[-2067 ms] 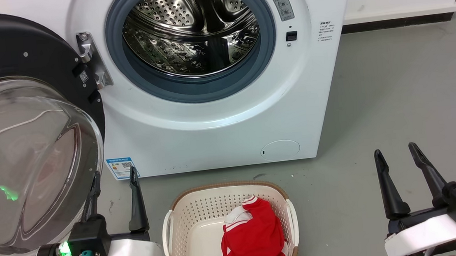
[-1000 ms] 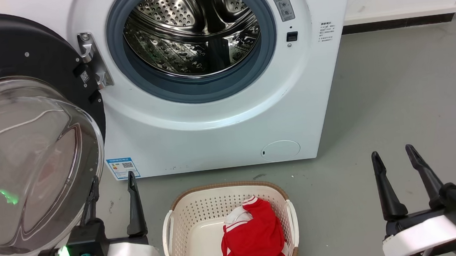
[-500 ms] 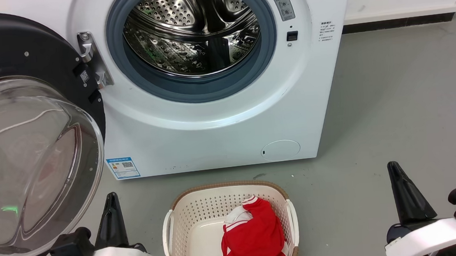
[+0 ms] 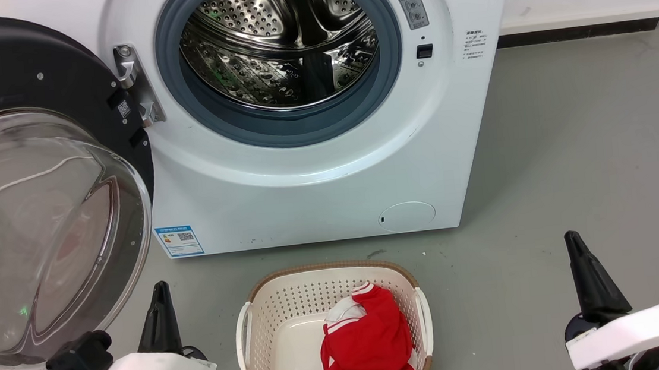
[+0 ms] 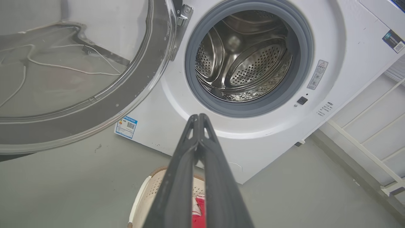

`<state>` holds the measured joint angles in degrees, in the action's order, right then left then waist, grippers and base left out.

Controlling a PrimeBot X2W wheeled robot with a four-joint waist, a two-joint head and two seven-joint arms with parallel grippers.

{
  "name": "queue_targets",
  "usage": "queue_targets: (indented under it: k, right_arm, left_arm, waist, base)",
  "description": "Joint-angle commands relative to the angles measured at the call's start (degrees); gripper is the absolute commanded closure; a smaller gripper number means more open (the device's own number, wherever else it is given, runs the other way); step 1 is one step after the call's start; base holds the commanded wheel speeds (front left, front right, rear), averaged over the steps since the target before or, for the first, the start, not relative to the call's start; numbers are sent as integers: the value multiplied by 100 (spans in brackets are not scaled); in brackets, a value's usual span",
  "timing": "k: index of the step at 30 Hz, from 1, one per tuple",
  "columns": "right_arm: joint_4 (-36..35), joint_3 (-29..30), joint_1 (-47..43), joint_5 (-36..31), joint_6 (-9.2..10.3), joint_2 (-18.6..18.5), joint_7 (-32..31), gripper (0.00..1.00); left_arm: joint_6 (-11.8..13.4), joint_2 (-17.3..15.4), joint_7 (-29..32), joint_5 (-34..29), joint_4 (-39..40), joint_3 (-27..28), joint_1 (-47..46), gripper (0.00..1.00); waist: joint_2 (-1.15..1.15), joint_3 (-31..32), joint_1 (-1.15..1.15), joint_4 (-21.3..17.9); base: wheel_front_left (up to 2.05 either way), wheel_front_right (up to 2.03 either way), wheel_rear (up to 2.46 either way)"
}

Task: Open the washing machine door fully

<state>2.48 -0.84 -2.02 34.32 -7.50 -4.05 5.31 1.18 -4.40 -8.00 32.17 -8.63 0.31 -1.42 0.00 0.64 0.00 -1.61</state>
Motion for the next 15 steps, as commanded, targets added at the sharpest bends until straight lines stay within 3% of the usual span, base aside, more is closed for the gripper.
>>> queue_targets:
  k: [1,15]
  right_arm:
    - [-20,14,196,261,0,-54,-26,100]
    - [212,73,326,1479,0,-89,-192,100]
  left_arm:
    - [-47,8,54,235,51,40,-164,100]
    - [-222,36,343,1427,-70,159,-238,100]
  waist:
    - [0,-1,0,3]
    - [0,-13,0,25]
  base:
    - [0,0,0]
    - [0,0,0]
